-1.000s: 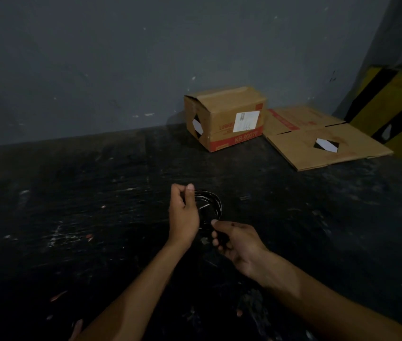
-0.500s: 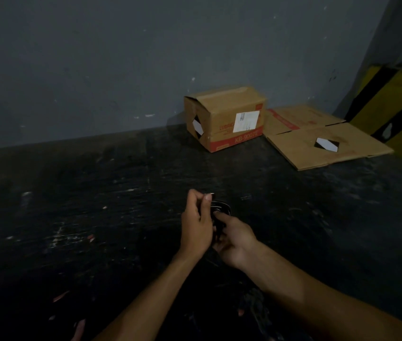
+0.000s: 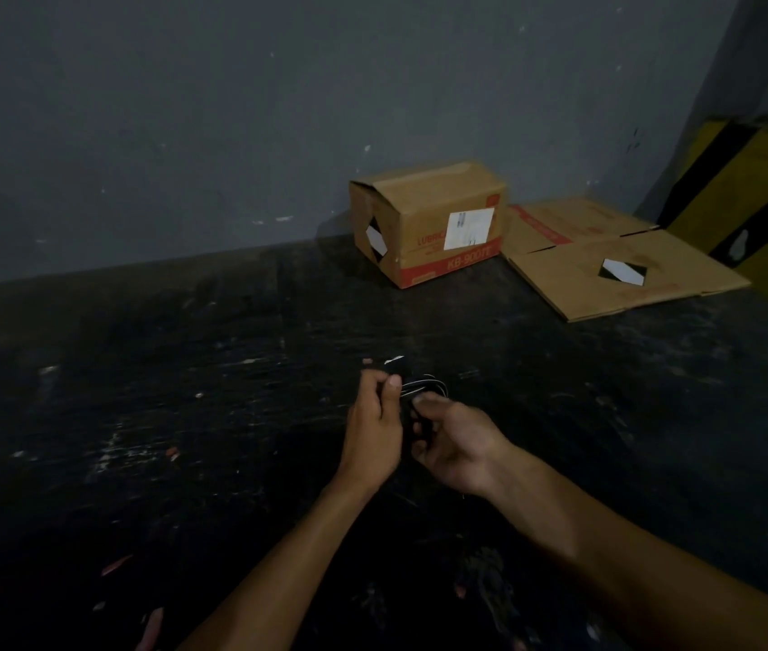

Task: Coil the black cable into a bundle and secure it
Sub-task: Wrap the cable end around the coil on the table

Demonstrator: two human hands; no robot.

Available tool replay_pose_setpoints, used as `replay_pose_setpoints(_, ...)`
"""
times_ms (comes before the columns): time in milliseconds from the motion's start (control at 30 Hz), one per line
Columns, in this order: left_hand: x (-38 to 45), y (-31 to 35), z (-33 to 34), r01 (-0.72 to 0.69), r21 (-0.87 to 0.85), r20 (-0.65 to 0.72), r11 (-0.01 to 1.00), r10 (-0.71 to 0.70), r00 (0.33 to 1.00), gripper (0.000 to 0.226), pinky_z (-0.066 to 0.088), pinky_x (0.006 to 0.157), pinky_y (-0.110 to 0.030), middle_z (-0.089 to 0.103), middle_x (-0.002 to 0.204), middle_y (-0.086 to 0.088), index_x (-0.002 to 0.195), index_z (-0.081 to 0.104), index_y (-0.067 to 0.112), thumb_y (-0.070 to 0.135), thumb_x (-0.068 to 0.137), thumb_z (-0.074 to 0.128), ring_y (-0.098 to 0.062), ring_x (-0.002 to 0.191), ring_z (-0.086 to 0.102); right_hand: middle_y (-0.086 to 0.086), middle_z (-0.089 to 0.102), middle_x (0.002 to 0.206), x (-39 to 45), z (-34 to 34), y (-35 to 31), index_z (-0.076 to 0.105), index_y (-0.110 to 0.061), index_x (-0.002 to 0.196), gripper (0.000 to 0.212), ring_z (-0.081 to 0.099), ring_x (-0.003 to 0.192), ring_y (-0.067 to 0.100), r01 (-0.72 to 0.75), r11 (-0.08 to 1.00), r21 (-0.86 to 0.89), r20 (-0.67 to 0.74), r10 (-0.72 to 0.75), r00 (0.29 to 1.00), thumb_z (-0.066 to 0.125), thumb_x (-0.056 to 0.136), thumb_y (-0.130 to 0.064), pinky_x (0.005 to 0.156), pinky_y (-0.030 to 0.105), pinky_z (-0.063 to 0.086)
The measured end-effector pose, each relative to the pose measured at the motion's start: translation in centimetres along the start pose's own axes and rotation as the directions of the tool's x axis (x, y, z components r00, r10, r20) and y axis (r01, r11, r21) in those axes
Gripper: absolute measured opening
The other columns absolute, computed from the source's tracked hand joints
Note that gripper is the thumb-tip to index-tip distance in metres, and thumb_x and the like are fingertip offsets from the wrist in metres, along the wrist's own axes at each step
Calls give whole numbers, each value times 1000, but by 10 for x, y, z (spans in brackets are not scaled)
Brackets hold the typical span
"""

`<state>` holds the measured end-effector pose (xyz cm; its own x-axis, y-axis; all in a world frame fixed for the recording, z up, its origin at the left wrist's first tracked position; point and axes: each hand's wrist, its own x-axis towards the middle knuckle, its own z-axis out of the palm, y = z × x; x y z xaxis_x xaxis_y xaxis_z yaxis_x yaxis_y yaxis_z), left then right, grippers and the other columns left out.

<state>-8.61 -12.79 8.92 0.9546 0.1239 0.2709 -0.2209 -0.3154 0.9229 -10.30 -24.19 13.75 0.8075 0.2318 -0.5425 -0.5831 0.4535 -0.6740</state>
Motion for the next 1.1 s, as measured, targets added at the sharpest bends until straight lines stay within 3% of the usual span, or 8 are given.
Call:
replay_pose_setpoints(200,-1,-1,2,-30,-27,-67,999,29,997,23,40,56,-18,51,67,7,78,43,30,23,100,47,1,58,47,3,59,68,-5,0,-3,64,-10,77,19,51,60,11,46,979,-198,-27,-52,998,55,93,-7,56,22,42)
replay_pose_setpoints(367,-2,-4,1,-34,35,-23,999,35,999,24,38,53,-21,51,65,5,77,42,32,25,99,48,-2,56,45,7,64,74,-4,-1,12,65,-11,89,5,57,62,14,203,927,-316,-165,-265,950,61,90,-7,55,25,47)
replay_pose_setpoints(500,-5,-8,-3,-70,131,78,989,60,995,24,36,49,-16,52,63,6,77,42,27,22,99,47,0,55,48,9,66,75,-1,-4,8,48,-18,107,28,60,61,14,346,880,-327,-209,-424,881,62,88,-3,54,26,50)
replay_pose_setpoints(700,-12,-10,-17,-137,190,316,972,72,946,18,34,51,-21,51,64,7,83,40,29,27,101,41,-2,54,44,10,68,82,2,-8,1,53,-24,118,36,59,67,16,255,904,-343,-153,-321,934,58,91,-2,61,28,50)
replay_pose_setpoints(867,-11,-7,-30,-148,201,452,968,43,891,18,36,59,-30,49,69,6,85,40,30,30,102,38,-5,61,45,12,65,80,-1,-10,0,64,0,112,24,57,67,14,194,925,-326,-75,-230,970,49,93,5,63,26,47)
replay_pose_setpoints(967,-8,-5,-34,-118,206,460,971,10,888,20,37,62,-31,48,70,6,83,41,29,29,102,38,-4,63,44,13,64,77,-2,-10,-1,64,4,106,25,57,66,17,172,939,-298,-20,-186,982,54,85,13,62,25,47)
replay_pose_setpoints(1033,-5,-5,-35,-81,194,460,978,-17,888,22,38,62,-30,48,70,7,81,42,31,29,102,39,-3,62,43,11,64,76,-1,-12,0,65,0,99,24,57,65,16,212,904,-371,10,-225,974,56,83,15,61,24,48)
replay_pose_setpoints(1100,-3,-5,-33,-23,159,460,987,-54,886,24,38,62,-29,47,70,7,78,44,33,30,101,39,-3,62,43,8,65,77,1,-16,1,67,-9,92,19,57,63,12,289,772,-566,37,-327,944,59,86,7,59,23,48)
